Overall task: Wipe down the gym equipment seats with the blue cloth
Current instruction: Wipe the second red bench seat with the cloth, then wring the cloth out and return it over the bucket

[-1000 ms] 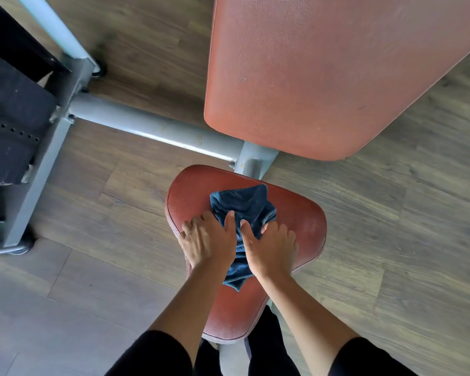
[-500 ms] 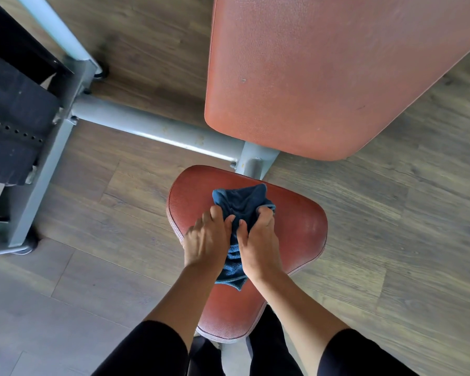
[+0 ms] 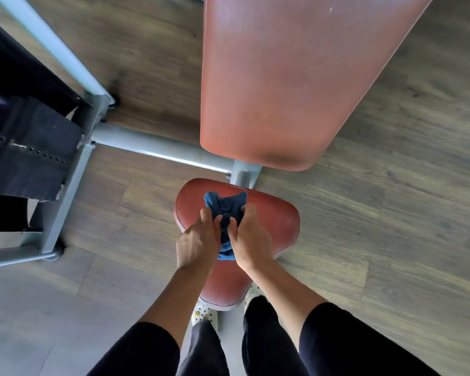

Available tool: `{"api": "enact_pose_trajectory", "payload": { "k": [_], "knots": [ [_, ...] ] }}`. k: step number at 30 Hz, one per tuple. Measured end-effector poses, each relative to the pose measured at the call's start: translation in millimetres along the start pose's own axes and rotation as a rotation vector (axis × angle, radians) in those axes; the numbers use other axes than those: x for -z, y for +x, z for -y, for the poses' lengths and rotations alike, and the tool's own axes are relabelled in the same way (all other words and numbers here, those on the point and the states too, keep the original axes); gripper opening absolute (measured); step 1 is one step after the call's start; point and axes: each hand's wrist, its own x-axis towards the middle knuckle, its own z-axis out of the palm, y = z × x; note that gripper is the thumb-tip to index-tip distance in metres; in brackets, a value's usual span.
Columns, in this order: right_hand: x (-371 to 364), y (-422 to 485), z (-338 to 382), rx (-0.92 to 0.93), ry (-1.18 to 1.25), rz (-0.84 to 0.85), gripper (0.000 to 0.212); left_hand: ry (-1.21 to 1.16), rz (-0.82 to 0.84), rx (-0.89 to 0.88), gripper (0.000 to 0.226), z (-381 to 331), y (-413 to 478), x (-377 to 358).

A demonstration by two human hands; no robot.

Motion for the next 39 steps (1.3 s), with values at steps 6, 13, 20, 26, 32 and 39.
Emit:
{"api": "enact_pose_trajectory", "payload": {
  "k": [6,13,20,26,32,39],
  "knots": [
    [49,-65,36,0.015,0.051,-0.058,0.025,-0.028,-0.01,-0.035,0.03,-30,-35,79],
    [88,-144,72,-0.062,0.099,-0.224,0.027,-0.088,0.018,-0.179,0.03,-49,-74,150],
    [95,-237,82,-0.21,0.232,-0.385,0.018,-0.058,0.057,-0.507,0.038,-55,-128,195],
    [101,-312,52,-0.441,0.29,-0.498,0.027,-0.126,0.183,-0.816,0.037,-86,-176,187],
    [118,-377,-2,-0.627,0.29,-0.568,0.032,-0.097,0.271,-1.046,0.02,-143,-236,158],
    [146,-416,-91,-0.83,0.244,-0.582,0.024,-0.075,0.338,-1.224,0.049,-223,-288,103]
  ]
}}
